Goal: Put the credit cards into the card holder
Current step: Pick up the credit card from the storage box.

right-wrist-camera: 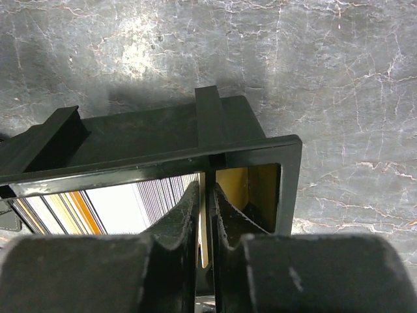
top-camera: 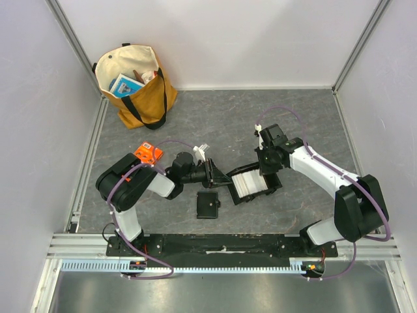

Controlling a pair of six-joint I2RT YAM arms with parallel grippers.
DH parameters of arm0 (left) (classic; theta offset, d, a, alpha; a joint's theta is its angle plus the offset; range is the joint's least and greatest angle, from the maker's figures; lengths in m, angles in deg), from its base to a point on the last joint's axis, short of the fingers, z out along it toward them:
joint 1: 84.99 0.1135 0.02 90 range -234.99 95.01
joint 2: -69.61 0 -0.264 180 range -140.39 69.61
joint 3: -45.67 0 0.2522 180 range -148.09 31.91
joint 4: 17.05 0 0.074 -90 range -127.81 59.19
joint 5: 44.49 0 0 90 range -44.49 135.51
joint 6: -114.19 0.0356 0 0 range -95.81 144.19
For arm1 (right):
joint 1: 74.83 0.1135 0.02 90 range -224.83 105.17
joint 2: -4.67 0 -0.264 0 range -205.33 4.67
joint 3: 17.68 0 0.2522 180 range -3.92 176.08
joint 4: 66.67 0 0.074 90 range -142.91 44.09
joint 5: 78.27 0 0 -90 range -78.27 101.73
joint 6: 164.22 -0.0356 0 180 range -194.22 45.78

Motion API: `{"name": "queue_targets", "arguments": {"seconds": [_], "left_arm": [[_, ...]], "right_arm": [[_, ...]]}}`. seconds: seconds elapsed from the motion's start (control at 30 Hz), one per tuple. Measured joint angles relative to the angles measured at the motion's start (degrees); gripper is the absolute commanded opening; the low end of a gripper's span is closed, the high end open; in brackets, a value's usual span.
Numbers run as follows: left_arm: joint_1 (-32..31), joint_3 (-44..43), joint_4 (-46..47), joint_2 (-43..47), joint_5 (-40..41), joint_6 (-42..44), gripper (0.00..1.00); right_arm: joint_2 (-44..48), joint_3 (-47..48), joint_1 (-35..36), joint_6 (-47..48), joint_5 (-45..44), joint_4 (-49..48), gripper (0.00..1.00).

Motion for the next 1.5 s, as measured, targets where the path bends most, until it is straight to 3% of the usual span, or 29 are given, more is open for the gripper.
{"name": "queue_targets", "arguments": {"seconds": [0.27,0.37,0.5,1.13,1.5], "left_arm": [[-1.01,0.83,-0.04,0.35,0.11,0.22,0.02],[-1.27,1.22,-0.28,1.03,0.28,0.46,0.02],[-1.36,1.6,-0.81,2.16,0.52,0.98,0.02],[-1.51,1.9,-1.92,4.26,1.07,2.49,0.02],[-1.51,1.9,-1.95,4.26,0.9,2.75,0.02]], "right_arm": [[0.5,0.0,-0.13,-0.04,0.72,0.37,0.17],[1.09,0.0,-0.28,0.02,1.55,0.55,0.07],[1.79,0.0,-0.87,0.52,2.32,1.07,0.0],[5.05,-0.66,-2.25,0.59,1.99,3.23,0.13],[5.01,-0.37,-2.51,0.15,5.7,3.26,0.09]]}}
